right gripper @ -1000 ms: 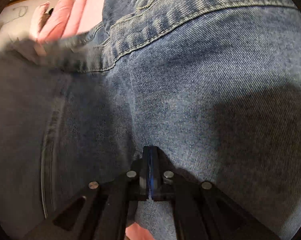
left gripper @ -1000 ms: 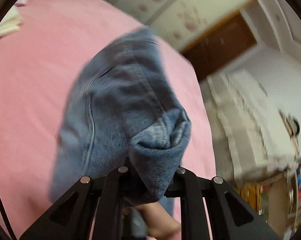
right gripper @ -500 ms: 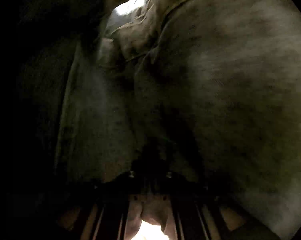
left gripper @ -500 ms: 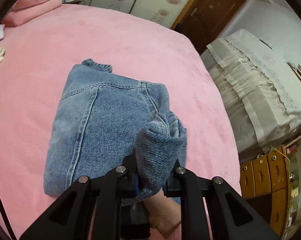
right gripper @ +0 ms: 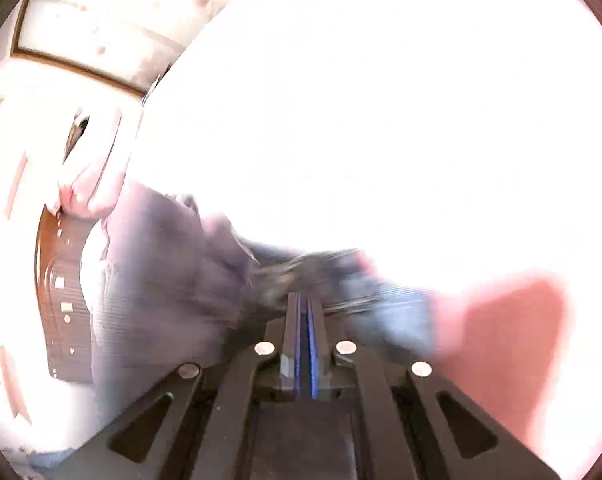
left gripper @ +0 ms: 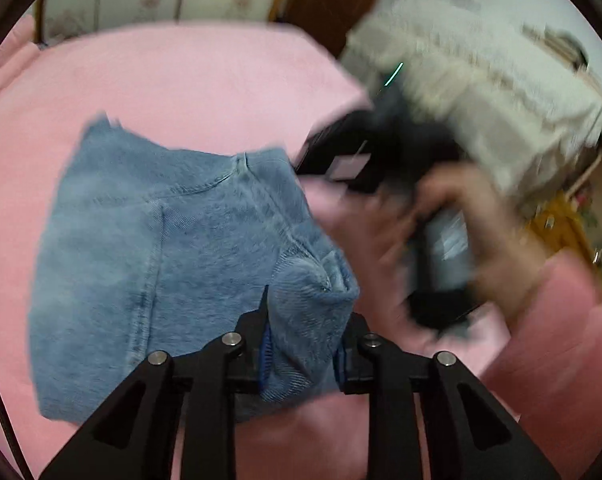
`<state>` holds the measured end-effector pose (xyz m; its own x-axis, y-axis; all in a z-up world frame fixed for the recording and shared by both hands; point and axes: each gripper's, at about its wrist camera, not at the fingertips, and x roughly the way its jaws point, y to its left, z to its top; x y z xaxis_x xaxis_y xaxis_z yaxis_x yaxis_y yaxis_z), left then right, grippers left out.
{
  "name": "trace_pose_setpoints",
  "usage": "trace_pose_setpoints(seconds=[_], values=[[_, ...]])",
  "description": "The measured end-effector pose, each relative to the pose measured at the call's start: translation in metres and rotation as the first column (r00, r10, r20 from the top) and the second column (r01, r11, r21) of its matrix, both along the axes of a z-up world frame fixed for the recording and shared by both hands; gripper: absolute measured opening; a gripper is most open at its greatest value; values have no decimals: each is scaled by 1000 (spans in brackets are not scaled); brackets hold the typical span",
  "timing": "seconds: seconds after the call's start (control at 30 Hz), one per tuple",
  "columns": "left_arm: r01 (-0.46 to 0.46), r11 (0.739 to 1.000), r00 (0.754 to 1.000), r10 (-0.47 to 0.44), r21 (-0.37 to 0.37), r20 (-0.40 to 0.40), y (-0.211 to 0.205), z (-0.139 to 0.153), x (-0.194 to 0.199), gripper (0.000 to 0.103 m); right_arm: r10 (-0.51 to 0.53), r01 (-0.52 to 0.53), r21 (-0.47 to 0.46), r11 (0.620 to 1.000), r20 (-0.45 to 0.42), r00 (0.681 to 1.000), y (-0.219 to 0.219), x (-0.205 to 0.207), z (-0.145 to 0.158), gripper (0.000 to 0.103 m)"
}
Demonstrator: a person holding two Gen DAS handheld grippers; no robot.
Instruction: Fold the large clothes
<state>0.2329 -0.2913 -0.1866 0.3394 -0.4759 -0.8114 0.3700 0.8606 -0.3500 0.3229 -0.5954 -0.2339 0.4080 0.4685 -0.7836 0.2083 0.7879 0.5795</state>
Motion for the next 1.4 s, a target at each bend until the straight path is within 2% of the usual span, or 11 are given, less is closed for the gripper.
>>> trace_pose_setpoints(seconds=[0.2,0.33,0.5,0.57,0.77,0.83,0.87,0.9,1.07,1.3,1.4], values=[[155,982,960,-123,111,-252,-16,-66,-17,48,-33,33,-7,999,19,999,-23,-44,25,5],[298,947,926,-255,122,-280,-15,-49,-33,78,31,-30,83,996,-12,999,12,-82,15,5],[313,934,916,-250,170,-314,11,-22,-43,84,133,-126,75,989,-99,986,80,-108,9,38],[269,945,927,-201,189,-315,31,-12,-37,91,155,-149,51,987,-136,979,85,-116,9,39],[-21,981,947,82,193,-312,97,-3,-7,91,169,-159,67,985,-172,971,97,-132,-12,38],[-94,980,935,147,175,-323,117,-5,2,91,170,-166,41,985,-132,977,110,-132,-13,23],[-120,977,931,173,178,-322,126,-6,5,91,173,-171,19,985,-112,979,120,-131,-12,5],[-142,972,927,196,186,-318,133,-6,7,91,171,-173,-13,985,-88,981,125,-132,-6,5],[-182,960,929,239,212,-284,159,-3,22,91,81,-74,-102,992,67,994,115,-151,50,4],[-120,938,929,221,325,-295,165,-22,13,90,-8,-24,-300,954,-105,994,103,-167,2,9],[-120,919,953,212,377,-215,164,-12,7,77,-73,60,-449,891,-11,997,106,-166,30,11]])
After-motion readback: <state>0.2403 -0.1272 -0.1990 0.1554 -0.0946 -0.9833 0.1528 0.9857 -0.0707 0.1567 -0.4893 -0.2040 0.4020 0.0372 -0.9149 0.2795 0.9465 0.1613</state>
